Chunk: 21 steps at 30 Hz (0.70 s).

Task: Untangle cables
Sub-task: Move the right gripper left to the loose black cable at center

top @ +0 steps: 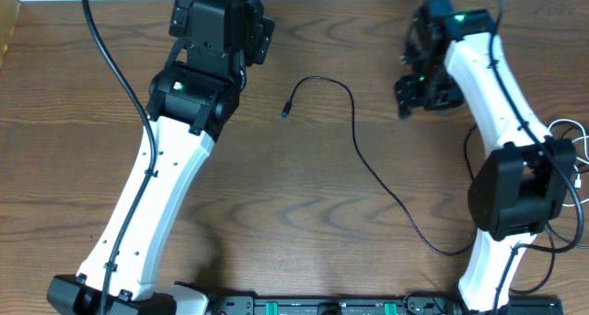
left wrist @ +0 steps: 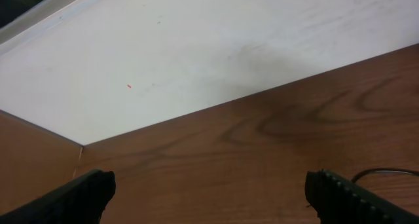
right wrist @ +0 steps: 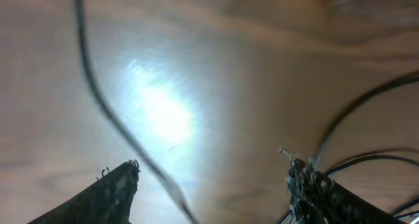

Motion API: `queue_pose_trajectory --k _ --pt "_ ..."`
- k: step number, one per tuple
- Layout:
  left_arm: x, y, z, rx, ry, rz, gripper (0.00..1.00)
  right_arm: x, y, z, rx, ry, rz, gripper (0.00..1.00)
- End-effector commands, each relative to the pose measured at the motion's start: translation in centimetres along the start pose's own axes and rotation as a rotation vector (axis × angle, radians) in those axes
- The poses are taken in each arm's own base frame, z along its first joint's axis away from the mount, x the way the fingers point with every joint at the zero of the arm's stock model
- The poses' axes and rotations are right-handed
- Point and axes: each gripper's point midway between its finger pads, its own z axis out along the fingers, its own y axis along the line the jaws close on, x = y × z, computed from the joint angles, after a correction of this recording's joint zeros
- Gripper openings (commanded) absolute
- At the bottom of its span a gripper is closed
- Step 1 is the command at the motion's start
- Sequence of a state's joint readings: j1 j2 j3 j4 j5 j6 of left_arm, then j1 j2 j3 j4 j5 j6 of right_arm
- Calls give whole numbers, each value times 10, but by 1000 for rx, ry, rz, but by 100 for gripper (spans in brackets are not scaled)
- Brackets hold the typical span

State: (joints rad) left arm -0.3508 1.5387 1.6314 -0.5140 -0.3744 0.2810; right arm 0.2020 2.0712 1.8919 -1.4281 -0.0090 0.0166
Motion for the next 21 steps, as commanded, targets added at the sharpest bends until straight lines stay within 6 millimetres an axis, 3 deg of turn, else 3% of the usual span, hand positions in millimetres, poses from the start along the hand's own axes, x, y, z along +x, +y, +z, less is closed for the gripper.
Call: queue_pose_trajectory --k 1,12,17,21 --pt "-8 7 -10 -6 -27 -19 98 7 18 -3 -22 31 -60 71" --pt "-8 7 -10 -8 -29 -20 98 57 34 31 -33 234 -99 56" --pt "-8 7 -10 -7 -29 -20 98 66 43 52 -40 261 -120 56" --pt "-8 7 -10 -7 -29 -20 98 66 62 63 -83 243 -181 58"
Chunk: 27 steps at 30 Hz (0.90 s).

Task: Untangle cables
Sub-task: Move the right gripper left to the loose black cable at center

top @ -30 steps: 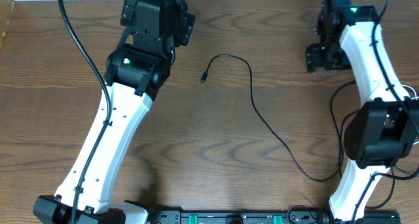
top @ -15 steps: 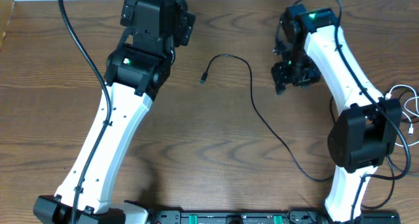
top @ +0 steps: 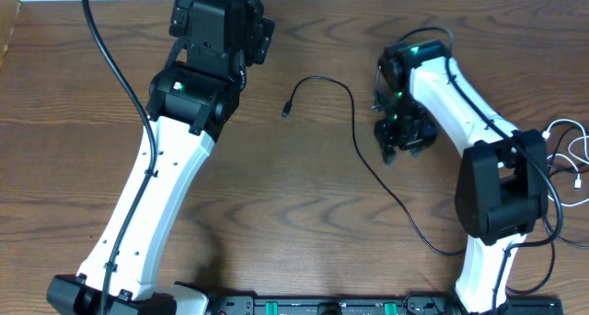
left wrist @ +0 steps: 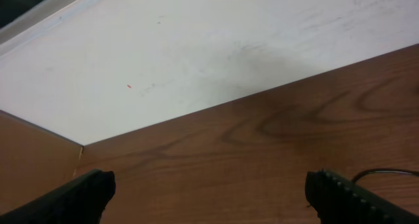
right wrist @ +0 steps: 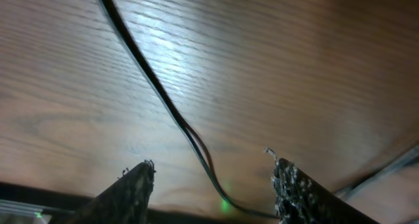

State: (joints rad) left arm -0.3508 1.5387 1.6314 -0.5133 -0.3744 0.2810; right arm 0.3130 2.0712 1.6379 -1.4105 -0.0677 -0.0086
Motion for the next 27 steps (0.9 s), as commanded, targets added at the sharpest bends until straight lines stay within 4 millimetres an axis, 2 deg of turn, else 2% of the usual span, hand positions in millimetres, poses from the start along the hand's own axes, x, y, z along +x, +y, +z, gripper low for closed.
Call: queue_pose_trajectory --k 1,3,6,12,20,24,27 --pt "-8 7 -10 -7 -29 -20 98 -5 22 9 -42 -13 -73 59" --pt "-8 7 -10 -7 -29 -20 98 -11 28 10 -38 -39 -94 63" --pt "-9 7 -10 -7 -30 -21 98 -22 35 10 -36 -85 -116 74" --pt "-9 7 -10 -8 -31 -22 98 -43 40 12 -35 -162 -133 86" --pt "-10 7 -10 -9 -35 -23 98 -76 40 26 -34 -238 -130 86" --pt "-11 8 -10 -9 -38 -24 98 -97 42 28 -41 -304 -123 90" --pt "-11 8 -10 -9 -38 -24 98 -105 42 30 -47 -329 -117 91"
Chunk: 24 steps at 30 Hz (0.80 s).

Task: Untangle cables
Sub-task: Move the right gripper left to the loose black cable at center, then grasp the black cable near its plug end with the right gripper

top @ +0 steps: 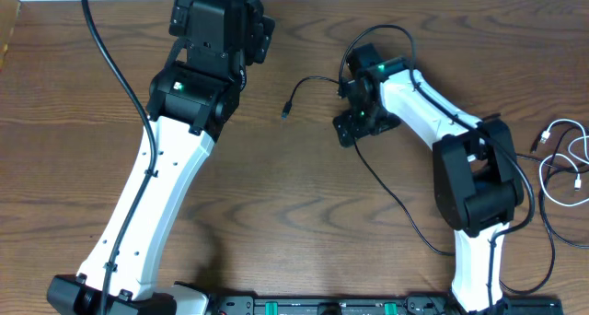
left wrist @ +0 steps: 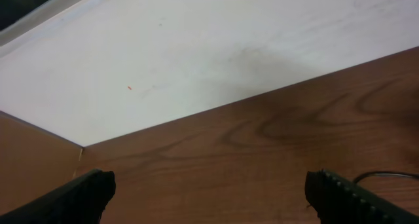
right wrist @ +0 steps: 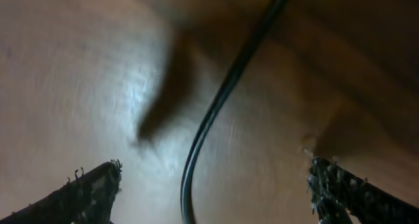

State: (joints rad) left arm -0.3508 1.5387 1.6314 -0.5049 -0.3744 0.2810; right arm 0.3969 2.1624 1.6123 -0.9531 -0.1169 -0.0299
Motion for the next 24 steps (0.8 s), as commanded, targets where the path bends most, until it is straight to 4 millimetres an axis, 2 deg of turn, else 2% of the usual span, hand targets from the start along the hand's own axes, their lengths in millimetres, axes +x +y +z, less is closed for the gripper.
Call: queue_pose_trajectory --k 1,13,24 --pt "-9 7 -10 -8 -31 -21 98 -1 -1 5 -10 -1 22 91" --pt "-9 7 -10 -8 -31 -21 98 5 -2 7 -10 24 27 87" --pt "-9 7 -10 -8 -31 -21 98 8 -2 13 -10 42 30 87"
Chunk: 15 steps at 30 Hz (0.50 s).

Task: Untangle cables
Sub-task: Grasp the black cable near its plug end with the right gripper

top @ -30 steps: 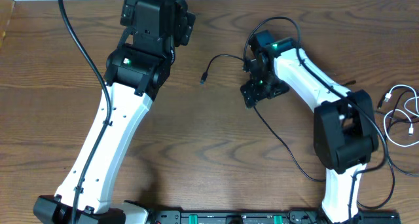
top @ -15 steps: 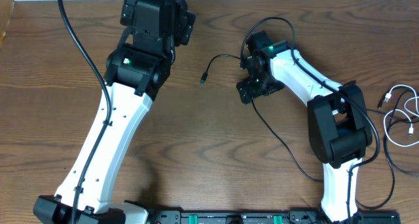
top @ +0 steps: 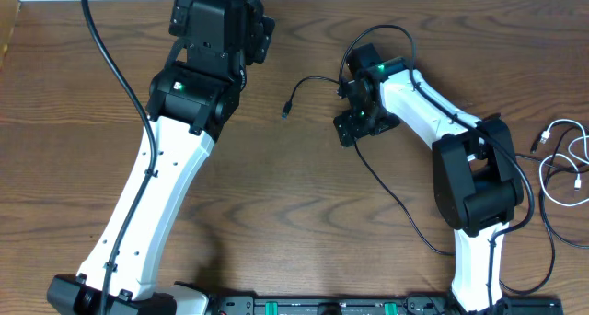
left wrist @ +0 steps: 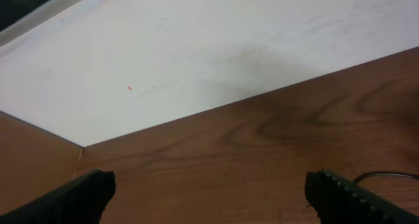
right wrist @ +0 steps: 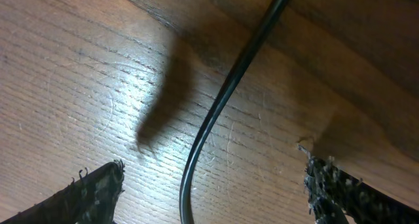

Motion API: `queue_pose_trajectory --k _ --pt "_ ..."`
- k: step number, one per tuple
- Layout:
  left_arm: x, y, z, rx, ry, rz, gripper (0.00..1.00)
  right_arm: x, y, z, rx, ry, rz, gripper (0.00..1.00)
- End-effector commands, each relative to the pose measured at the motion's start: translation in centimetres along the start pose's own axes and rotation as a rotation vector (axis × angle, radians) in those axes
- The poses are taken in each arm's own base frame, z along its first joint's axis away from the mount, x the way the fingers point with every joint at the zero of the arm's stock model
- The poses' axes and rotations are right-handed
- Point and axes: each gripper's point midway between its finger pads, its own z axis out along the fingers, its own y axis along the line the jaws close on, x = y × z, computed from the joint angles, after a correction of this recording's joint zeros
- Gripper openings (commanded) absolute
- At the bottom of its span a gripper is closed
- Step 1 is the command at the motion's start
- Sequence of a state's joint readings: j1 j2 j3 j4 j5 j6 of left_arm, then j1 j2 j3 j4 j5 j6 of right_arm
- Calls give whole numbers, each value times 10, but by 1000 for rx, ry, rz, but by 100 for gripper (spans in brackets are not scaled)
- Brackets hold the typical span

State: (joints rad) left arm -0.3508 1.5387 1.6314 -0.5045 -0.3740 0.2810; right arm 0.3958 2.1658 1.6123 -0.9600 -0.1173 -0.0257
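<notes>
A thin black cable [top: 386, 188] runs from its small plug [top: 286, 111] near the table's middle, arcs right and trails down to the front right. My right gripper [top: 351, 122] stands open low over the cable's upper bend; the black cable [right wrist: 222, 103] passes between its spread fingers [right wrist: 98, 188] without being pinched. A white cable [top: 563, 158] lies coiled at the right edge. My left gripper [left wrist: 206, 198] is open at the table's far edge, nothing between its fingers, with a bit of black cable [left wrist: 386, 175] beside its right finger.
A white wall [left wrist: 196, 54] borders the far edge of the wooden table [top: 304, 223]. My left arm [top: 166, 168] stretches diagonally over the left half. A black rail [top: 322, 306] with green parts lines the front edge. The right arm's own black lead [top: 373, 34] loops above it.
My right gripper was first at the far right of the table near its own leads. Then it stood open further left, over the black cable's middle stretch. After that it sat at the cable's upper bend, where it stays, open astride the cable. The left arm never moved.
</notes>
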Motion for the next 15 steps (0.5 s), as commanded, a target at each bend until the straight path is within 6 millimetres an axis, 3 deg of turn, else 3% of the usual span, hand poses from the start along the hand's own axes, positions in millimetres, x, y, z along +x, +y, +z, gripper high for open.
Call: queue_pose_trajectory --k 1,10,11,14,15 --pt "-9 7 -10 -8 -31 -21 98 6 -2 13 -10 37 24 87" --pt "-9 7 -10 -8 -31 -21 98 5 -3 20 -6 39 29 84" --pt "-9 7 -10 -8 -31 -21 98 5 -3 20 -5 39 29 76" --pt "-9 7 -10 -8 -31 -21 98 5 -5 20 7 41 41 36" --pt "-9 7 -10 -8 -31 -21 98 6 -5 20 6 43 41 30"
